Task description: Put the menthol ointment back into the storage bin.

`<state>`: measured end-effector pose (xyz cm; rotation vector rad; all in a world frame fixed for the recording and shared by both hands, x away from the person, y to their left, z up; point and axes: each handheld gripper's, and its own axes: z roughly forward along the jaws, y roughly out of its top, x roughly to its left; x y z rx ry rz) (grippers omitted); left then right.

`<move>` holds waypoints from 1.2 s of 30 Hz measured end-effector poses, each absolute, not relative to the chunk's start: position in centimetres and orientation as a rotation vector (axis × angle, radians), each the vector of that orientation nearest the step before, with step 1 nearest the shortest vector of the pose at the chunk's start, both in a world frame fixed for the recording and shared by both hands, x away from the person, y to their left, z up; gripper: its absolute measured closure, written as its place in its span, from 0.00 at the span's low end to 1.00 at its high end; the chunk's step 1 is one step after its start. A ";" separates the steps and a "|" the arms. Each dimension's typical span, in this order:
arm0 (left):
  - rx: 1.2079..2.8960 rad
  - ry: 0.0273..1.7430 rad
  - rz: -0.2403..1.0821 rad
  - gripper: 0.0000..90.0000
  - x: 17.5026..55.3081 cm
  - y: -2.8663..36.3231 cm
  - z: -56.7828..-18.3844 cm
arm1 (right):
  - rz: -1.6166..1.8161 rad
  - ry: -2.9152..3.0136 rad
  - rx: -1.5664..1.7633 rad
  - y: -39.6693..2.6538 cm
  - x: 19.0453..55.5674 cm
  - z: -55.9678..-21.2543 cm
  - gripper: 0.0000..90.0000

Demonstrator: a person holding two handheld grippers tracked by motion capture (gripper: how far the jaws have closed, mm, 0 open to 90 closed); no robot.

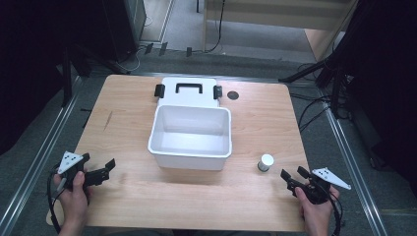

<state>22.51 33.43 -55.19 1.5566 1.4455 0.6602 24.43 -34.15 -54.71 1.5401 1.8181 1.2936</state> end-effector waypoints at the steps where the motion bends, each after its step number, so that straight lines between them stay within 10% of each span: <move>1: 1.554 1.445 0.657 0.00 22.5 33.5 -55.2 | 1.288 1.822 1.539 -34.1 24.4 -54.7 0.27; 36: 1.571 1.463 0.636 0.00 23.1 33.3 -55.2 | 0.493 2.452 1.588 -28.1 27.6 -50.3 0.21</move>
